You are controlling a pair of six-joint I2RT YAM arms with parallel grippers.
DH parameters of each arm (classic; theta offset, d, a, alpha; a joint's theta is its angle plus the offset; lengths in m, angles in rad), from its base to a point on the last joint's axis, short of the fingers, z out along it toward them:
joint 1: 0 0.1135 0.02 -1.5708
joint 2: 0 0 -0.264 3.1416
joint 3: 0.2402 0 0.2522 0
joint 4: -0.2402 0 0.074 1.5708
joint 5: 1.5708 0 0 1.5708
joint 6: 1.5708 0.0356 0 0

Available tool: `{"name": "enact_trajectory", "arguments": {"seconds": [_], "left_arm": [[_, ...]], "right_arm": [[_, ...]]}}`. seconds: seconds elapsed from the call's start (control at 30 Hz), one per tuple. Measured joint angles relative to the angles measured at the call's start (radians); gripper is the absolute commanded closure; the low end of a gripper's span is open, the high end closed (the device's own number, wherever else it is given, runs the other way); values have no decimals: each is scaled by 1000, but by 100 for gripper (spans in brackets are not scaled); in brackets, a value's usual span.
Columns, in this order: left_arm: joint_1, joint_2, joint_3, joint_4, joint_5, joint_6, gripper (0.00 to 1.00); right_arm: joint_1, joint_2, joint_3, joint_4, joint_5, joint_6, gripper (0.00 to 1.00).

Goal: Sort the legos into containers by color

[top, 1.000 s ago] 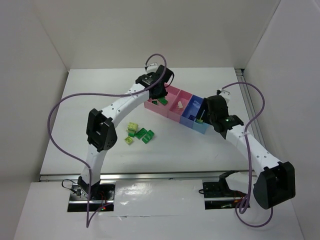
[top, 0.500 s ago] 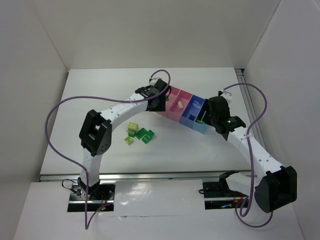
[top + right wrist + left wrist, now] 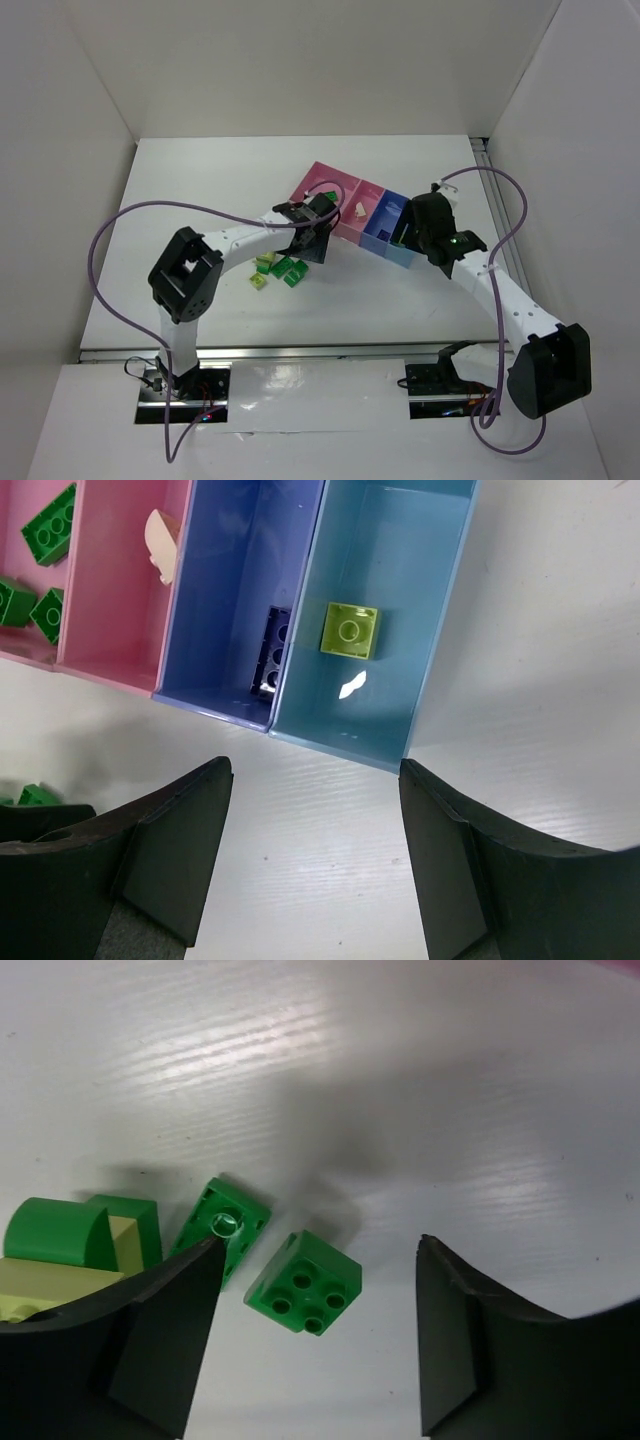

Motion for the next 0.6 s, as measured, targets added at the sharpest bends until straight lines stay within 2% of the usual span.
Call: {"name": "enact_trajectory", "arguments": {"seconds": [0.03,0.2,0.4,0.5,0.6], "left_arm": [[-6,2,-4,0,9,6,27],[-25,11,-6,-1,54,24,34],[-39,34,14,-39,117,42,48],[-58,51,47,-54,146,41,48],[-88,84,107,-59,177,41,43]], "right_arm": [[0,0,0,0,0,0,25],[3,1,0,0,0,0,25],[8,7,0,0,-1,0,25],[8,8,0,0,-1,0,25],[13,9,0,0,-1,1,25]]}}
